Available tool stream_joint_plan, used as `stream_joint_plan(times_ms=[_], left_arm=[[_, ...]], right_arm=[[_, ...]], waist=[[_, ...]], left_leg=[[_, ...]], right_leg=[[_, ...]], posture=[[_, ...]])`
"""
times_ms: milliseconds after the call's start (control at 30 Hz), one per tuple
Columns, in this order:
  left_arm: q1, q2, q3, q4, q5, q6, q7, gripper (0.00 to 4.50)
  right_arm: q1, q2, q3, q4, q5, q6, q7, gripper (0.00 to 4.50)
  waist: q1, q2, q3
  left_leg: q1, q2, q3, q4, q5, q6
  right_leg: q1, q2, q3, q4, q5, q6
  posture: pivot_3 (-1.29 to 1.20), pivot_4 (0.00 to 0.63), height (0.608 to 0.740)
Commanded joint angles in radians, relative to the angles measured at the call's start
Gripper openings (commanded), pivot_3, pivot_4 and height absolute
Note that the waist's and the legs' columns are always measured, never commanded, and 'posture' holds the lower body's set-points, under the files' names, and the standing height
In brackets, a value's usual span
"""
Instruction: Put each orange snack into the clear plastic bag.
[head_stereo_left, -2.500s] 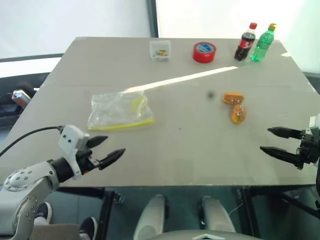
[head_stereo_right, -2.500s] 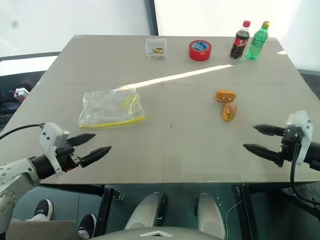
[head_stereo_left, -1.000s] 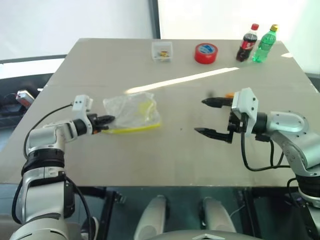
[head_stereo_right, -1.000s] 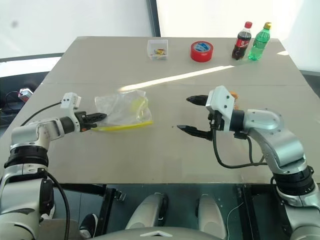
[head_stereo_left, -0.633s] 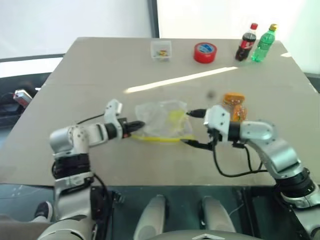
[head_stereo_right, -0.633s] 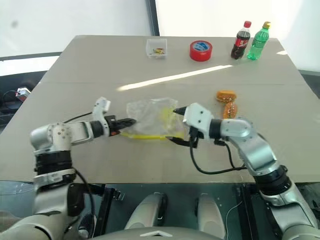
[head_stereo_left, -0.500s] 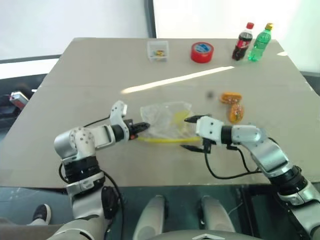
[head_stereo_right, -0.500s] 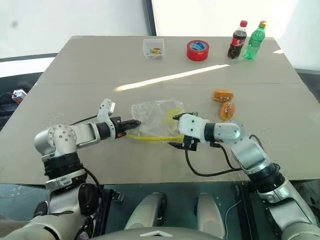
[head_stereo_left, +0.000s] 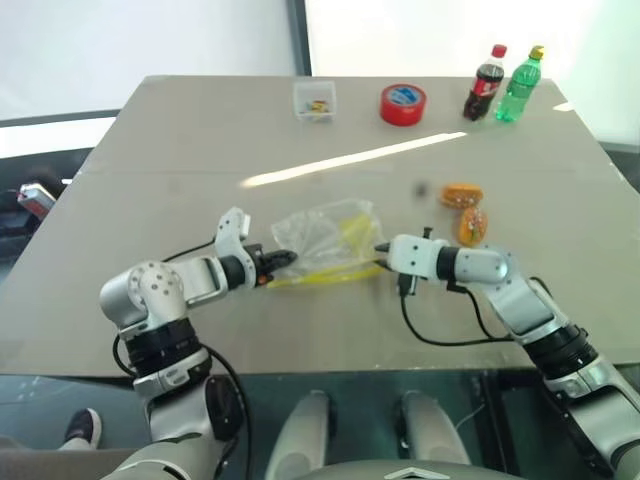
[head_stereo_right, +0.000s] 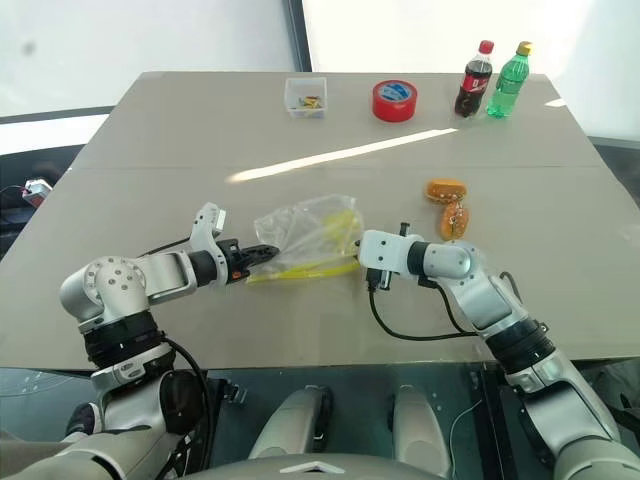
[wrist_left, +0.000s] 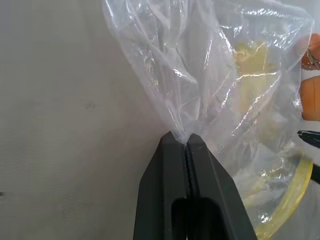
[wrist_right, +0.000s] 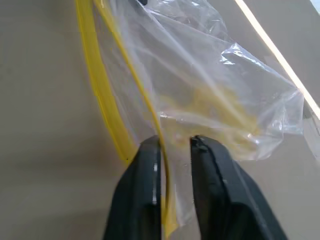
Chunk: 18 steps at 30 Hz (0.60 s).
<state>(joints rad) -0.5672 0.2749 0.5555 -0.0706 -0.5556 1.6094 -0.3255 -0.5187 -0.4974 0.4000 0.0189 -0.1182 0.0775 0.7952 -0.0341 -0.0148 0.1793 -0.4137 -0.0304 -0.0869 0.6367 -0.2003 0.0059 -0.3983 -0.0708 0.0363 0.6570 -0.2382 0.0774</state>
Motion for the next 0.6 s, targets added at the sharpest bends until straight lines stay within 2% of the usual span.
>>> stream_joint_plan(times_ms=[33,233,367,433,600], left_arm=[[0.002,0.020,-0.019,-0.036,-0.022,-0.003,-0.018,0.00],[0.039,0.061,-0.101,-0.082,-0.055,-0.126,-0.101,0.00],[0.073,0.096,-0.158,-0.128,-0.044,-0.293,-0.151,1.17],[0.082,0.113,-0.185,-0.138,-0.013,-0.401,-0.155,2.08],[0.155,0.126,-0.260,-0.275,0.023,-0.661,-0.196,2.08]], right_arm=[[-0.023,0.021,-0.039,-0.029,0.007,0.001,-0.015,0.03],[-0.021,0.044,-0.051,-0.029,0.006,0.050,-0.021,0.03],[-0.020,0.045,-0.043,-0.029,-0.007,0.058,-0.022,0.00],[-0.024,0.045,-0.040,-0.019,-0.019,0.054,-0.028,0.00],[-0.055,0.035,-0.030,0.049,-0.068,-0.009,-0.040,0.00]], waist=[[-0.001,0.000,0.000],[-0.001,0.000,0.000],[0.000,0.000,0.000],[0.001,0.000,0.000],[0.001,0.000,0.000]], left_leg=[[0.000,0.000,0.000,0.000,0.000,0.000],[0.000,0.000,0.000,0.000,0.000,0.000],[0.000,0.000,0.000,-0.001,0.000,0.000],[0.000,0.000,0.000,-0.001,0.000,0.000],[-0.001,0.000,0.001,-0.002,0.000,0.000]], right_leg=[[0.000,0.000,0.000,0.000,0.000,0.000],[0.000,0.000,0.000,0.000,0.000,0.000],[0.000,0.000,0.000,0.000,0.000,0.000],[0.000,0.000,0.000,0.000,0.000,-0.001],[0.000,-0.001,0.001,-0.002,0.000,-0.001]], posture=[[0.00,0.150,0.740],[0.00,0.150,0.740],[0.00,0.150,0.740],[0.00,0.150,0.740],[0.00,0.150,0.740]])
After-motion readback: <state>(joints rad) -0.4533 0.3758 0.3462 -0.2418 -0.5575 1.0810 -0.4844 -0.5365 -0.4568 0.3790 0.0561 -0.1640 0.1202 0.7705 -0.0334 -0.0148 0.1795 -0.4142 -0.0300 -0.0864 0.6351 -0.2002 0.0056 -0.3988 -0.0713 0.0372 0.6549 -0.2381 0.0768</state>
